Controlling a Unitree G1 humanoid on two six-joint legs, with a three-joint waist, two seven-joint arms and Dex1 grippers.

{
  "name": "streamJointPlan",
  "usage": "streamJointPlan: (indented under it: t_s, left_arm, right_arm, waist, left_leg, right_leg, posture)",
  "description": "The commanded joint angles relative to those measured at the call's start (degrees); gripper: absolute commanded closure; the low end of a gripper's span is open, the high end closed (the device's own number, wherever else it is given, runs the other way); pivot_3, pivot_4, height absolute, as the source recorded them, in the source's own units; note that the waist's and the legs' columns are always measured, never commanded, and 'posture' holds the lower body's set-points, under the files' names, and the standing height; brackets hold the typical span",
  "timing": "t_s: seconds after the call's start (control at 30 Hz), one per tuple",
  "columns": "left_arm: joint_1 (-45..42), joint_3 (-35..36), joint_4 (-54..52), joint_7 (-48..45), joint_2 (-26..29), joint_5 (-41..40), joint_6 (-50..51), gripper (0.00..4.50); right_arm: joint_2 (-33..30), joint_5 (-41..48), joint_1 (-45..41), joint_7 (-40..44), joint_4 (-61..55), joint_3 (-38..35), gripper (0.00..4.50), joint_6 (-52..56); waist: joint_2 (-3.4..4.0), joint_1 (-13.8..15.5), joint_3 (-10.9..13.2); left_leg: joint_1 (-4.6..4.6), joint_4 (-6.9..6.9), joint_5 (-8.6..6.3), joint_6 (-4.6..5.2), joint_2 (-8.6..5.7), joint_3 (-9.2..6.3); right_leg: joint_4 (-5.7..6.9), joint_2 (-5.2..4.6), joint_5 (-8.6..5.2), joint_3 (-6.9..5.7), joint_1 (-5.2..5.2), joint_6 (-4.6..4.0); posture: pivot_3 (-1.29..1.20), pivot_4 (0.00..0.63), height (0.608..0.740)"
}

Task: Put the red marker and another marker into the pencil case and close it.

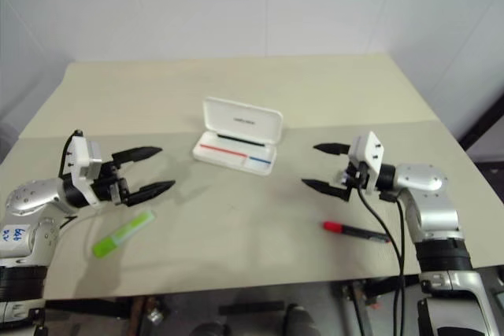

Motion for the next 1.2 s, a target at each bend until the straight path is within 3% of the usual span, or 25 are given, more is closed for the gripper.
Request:
streamJointPlan:
  t_s: [0.03, 0.2, 0.37, 0.6, 0.77, 0.87, 0.97, 1.2]
  left_arm:
    - [-3.1, 0.0, 2.9, -1.7, 1.1, 0.4, -1.9, 0.03]
    - [-7.9, -1.5, 8.5, -3.2, 0.1, 2.0, -4.8, 0.03]
    - [-9.9, -2.3, 11.6, -4.4, 0.2, 2.9, -6.5, 0.03]
    - [-7.6, -1.5, 11.3, -3.8, 0.9, 3.7, -8.4, 0.03]
    - [-5.9, -1.1, 8.6, -2.7, 0.7, 2.8, -7.5, 0.03]
    - [-4.9, -1.0, 7.2, -1.8, -0.1, 2.6, -7.2, 0.0]
    - [-3.4, -0.8, 4.4, -0.9, -0.4, 1.9, -5.9, 0.0]
    - [-2.7, -0.3, 3.9, 1.2, -0.3, 2.4, -6.2, 0.0]
  right_arm:
    - [-1.1, 0.4, -0.9, 0.5, -1.3, -1.1, 0.0, -0.4]
    - [-2.2, 0.8, 0.0, 0.2, -3.6, -1.3, 0.0, 1.7]
    - [-3.1, -3.1, -5.7, 1.2, -6.1, 5.5, 0.0, 9.4]
    - [4.5, -10.1, -15.7, 2.7, 2.5, 16.0, 0.0, 9.4]
    - [8.8, -14.1, -20.9, 2.8, 10.9, 19.0, 0.0, 6.4]
    - [11.1, -16.3, -24.1, 4.1, 17.8, 20.5, 0.61, 3.9]
    - [13.7, -18.7, -28.0, 3.7, 25.1, 21.3, 1.62, 0.8]
    - [18.7, -24.5, -35.5, 1.6, 38.0, 22.1, 1.62, -3.1]
  waist:
    - [0.0, 0.0, 0.0]
    - [0.0, 0.0, 0.0]
    - [0.02, -0.4, 0.0]
    - [0.02, -0.3, 0.0]
    - [0.02, 0.0, 0.0]
    - [0.02, -0.1, 0.0]
    - [0.02, -0.2, 0.0]
    - [0.02, -1.0, 0.0]
  left_leg:
    - [0.0, 0.0, 0.0, 0.0, 0.0, 0.0]
    - [0.01, 0.07, 0.01, -0.01, -0.02, 0.0]
    - [0.0, 0.06, 0.01, -0.02, -0.01, 0.03]
    - [0.01, 0.05, 0.03, -0.06, 0.03, 0.02]
    - [-0.42, 0.15, 0.06, -0.12, 0.0, 0.01]
    - [-0.85, 0.31, 0.19, -0.35, -0.04, 0.0]
    - [-0.83, 0.26, 0.19, -0.34, -0.03, 0.03]
    - [-0.78, 0.2, 0.21, -0.38, 0.0, 0.04]
  right_leg:
    - [0.01, 0.0, 0.0, 0.0, 0.0, 0.0]
    - [0.08, 0.0, 0.0, 0.0, 0.01, 0.0]
    - [0.09, 0.0, 0.0, 0.03, -0.04, 0.0]
    - [0.18, 0.05, -0.01, 0.01, -0.09, -0.02]
    - [0.23, 0.0, -0.01, 0.01, -0.54, -0.02]
    - [0.37, -0.03, 0.0, 0.0, -0.94, -0.01]
    - [0.35, -0.02, 0.0, -0.01, -0.94, -0.01]
    - [0.45, 0.0, -0.02, 0.0, -0.98, -0.04]
  posture:
    - [0.0, 0.15, 0.74]
    - [0.0, 0.15, 0.74]
    - [0.0, 0.15, 0.74]
    - [0.0, 0.15, 0.74]
    - [0.0, 0.15, 0.74]
    - [0.0, 0.15, 0.74]
    - [0.0, 0.15, 0.74]
    - [0.0, 0.15, 0.74]
